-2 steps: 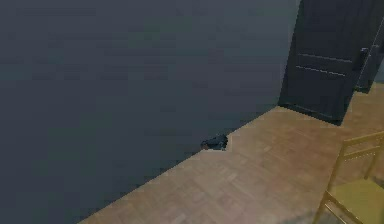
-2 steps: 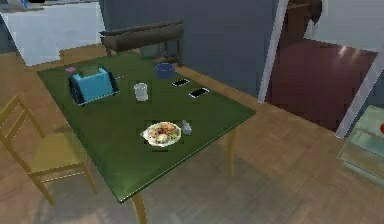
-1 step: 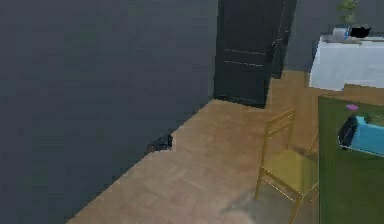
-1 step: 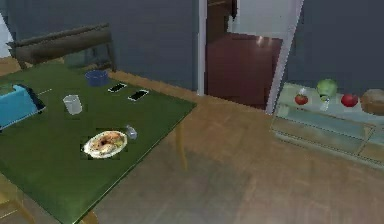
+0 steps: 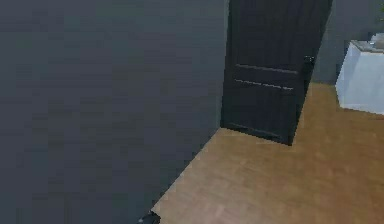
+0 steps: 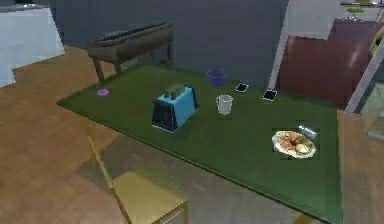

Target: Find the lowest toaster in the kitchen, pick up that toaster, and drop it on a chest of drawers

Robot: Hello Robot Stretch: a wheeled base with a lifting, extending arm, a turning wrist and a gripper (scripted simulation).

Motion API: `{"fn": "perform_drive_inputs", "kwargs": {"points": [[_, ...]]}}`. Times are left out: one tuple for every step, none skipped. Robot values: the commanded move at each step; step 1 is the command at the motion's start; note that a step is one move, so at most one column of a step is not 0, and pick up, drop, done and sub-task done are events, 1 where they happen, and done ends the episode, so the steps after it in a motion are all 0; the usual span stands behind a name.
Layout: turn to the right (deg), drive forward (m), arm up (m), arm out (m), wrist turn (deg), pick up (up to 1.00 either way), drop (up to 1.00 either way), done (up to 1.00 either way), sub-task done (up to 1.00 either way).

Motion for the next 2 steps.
{"fn": "perform_drive_inputs", "kwargs": {"points": [[6.0, 0.0, 0.0, 0.0, 0.0, 0.0, 0.0, 0.0, 0.0], [0.0, 0.25, 0.0, 0.0, 0.0, 0.0, 0.0, 0.0, 0.0]]}}
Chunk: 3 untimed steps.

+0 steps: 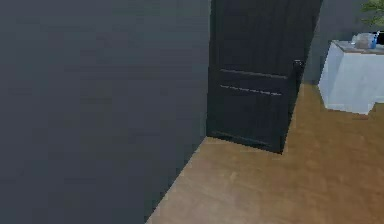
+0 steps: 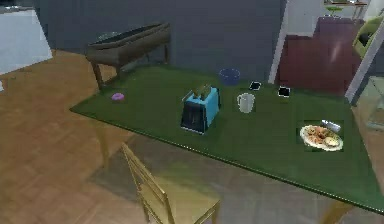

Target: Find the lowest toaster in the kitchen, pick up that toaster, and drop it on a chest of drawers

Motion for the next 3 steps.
{"fn": "perform_drive_inputs", "kwargs": {"points": [[21.0, 0.0, 0.0, 0.0, 0.0, 0.0, 0.0, 0.0, 0.0], [0.0, 0.45, 0.0, 0.0, 0.0, 0.0, 0.0, 0.0, 0.0], [27.0, 0.0, 0.0, 0.0, 0.0, 0.0, 0.0, 0.0, 0.0]]}}
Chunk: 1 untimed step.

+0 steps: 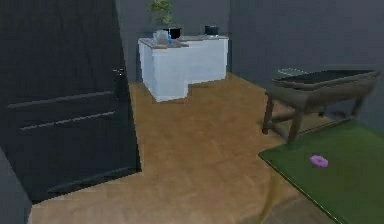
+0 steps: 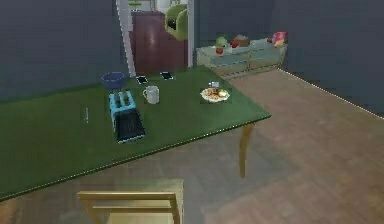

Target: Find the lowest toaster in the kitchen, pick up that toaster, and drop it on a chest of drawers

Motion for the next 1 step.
{"fn": "perform_drive_inputs", "kwargs": {"points": [[0.0, 1.0, 0.0, 0.0, 0.0, 0.0, 0.0, 0.0, 0.0]]}}
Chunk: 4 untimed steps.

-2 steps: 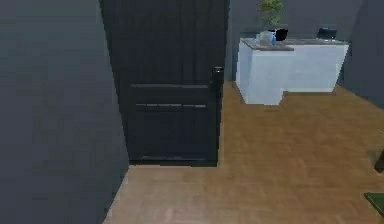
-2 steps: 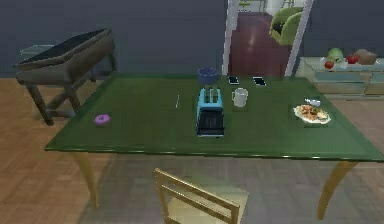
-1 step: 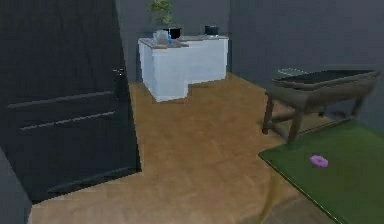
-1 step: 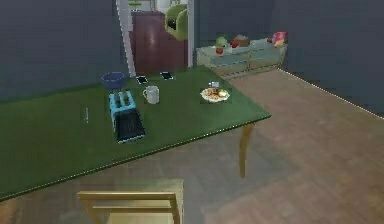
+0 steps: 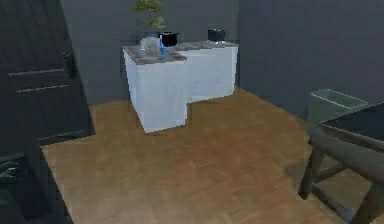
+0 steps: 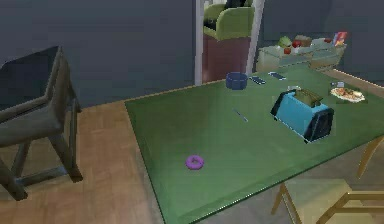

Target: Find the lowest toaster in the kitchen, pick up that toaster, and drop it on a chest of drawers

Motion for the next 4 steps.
{"fn": "perform_drive_inputs", "kwargs": {"points": [[6.0, 0.0, 0.0, 0.0, 0.0, 0.0, 0.0, 0.0, 0.0], [0.0, 0.35, 0.0, 0.0, 0.0, 0.0, 0.0, 0.0, 0.0], [0.0, 1.0, 0.0, 0.0, 0.0, 0.0, 0.0, 0.0, 0.0], [3.0, 0.0, 0.0, 0.0, 0.0, 0.0, 0.0, 0.0, 0.0]]}}
